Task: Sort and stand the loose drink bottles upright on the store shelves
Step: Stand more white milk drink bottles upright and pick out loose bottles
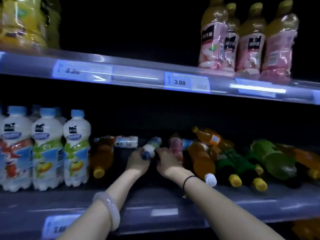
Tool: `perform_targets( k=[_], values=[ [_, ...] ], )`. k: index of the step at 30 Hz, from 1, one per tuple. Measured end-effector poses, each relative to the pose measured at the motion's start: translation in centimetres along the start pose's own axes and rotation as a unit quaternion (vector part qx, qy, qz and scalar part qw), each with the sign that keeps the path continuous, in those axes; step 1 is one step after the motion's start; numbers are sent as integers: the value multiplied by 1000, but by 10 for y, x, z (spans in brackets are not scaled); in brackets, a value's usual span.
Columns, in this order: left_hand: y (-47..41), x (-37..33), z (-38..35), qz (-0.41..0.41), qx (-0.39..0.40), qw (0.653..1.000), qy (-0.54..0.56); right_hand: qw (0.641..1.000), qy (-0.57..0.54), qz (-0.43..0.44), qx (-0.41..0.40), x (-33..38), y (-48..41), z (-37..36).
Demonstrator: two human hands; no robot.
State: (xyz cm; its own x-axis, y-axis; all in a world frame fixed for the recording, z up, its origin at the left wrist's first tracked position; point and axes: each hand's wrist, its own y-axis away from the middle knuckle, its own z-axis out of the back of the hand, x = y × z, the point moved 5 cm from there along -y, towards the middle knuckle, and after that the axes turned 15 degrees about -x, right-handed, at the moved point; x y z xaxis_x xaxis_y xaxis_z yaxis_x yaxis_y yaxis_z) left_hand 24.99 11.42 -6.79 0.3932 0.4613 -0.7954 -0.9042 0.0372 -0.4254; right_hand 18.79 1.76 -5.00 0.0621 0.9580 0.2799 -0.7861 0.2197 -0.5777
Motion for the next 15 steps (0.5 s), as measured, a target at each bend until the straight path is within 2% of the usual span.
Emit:
perform_targets(
  k=[2, 4, 6, 10, 13, 15],
  values=[
    [-20, 2, -6, 6, 25, 999, 24, 997, 9, 57, 42, 0, -27, -25],
    [-35, 0, -10, 26, 52, 998, 20, 988, 83, 115, 69, 0, -48, -39],
    [-48, 0, -13, 36, 69, 997, -14, 977, 138, 131, 93, -2, -63, -46],
    [-48, 4, -22, 61, 138, 988, -23, 984, 84, 119, 106, -7, -72, -56],
    [-49, 9, -18, 75, 119, 990, -3, 987, 28, 126, 96, -9, -68, -53],
    [-54, 13, -12, 97, 88, 991, 40, 994, -15, 100, 50, -10, -71, -44]
  ],
)
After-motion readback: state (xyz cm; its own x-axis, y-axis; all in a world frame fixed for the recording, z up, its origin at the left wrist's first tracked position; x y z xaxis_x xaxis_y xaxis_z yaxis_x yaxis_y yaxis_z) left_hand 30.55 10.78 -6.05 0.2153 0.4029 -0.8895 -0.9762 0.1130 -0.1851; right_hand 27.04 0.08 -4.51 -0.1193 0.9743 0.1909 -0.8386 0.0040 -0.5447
